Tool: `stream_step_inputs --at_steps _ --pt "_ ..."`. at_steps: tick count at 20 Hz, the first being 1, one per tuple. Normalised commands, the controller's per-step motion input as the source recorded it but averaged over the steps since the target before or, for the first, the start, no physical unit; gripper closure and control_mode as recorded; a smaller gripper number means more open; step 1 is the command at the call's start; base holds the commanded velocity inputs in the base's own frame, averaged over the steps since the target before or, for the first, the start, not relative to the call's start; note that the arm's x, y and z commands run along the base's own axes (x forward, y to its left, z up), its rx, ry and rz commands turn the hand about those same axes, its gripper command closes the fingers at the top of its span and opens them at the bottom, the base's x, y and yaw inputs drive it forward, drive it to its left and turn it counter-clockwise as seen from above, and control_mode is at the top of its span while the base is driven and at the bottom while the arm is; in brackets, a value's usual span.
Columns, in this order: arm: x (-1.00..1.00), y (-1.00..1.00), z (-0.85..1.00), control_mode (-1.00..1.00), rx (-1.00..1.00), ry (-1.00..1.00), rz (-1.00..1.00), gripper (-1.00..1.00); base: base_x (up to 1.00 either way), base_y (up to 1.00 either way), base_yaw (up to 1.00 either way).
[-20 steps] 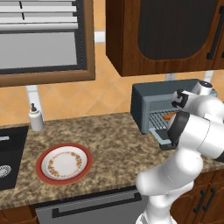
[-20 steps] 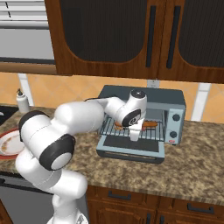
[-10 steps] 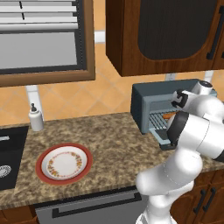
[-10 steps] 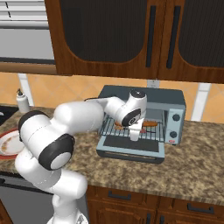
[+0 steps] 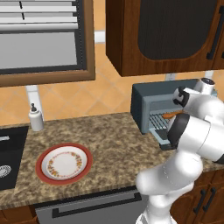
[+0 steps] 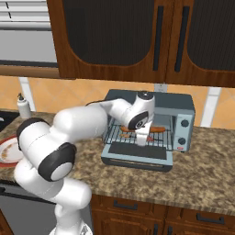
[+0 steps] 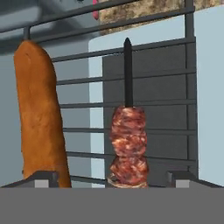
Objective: Pick up the kebab skewer and baguette bread, and place them inside the toaster oven. Close the toaster oven door and start by setting the timer.
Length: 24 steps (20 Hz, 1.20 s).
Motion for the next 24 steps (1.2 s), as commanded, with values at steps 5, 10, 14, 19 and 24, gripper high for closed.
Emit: stream_step_inputs --at_steps 5,10,14,19,24 --pt "-0.4 -0.15 0.37 -1.0 0.0 -0.01 0.01 -1.0 0.0 0.0 0.0" --pt "-0.75 -0.21 -0.01 -1.0 -0.04 -0.11 0.31 -1.0 0.0 0.0 0.0" --pt "-0.57 -0.18 -0.15 -1.0 -0.09 -0.11 0.52 -1.0 0.0 0.0 0.0" --pt "-0.01 0.05 -0.26 -1.0 -0.15 -0.15 0.4 -1.0 0.0 0.0 0.0" --pt "-0.01 0.02 -0.2 -1.0 -0.11 -0.46 0.35 -1.0 0.0 0.0 0.0"
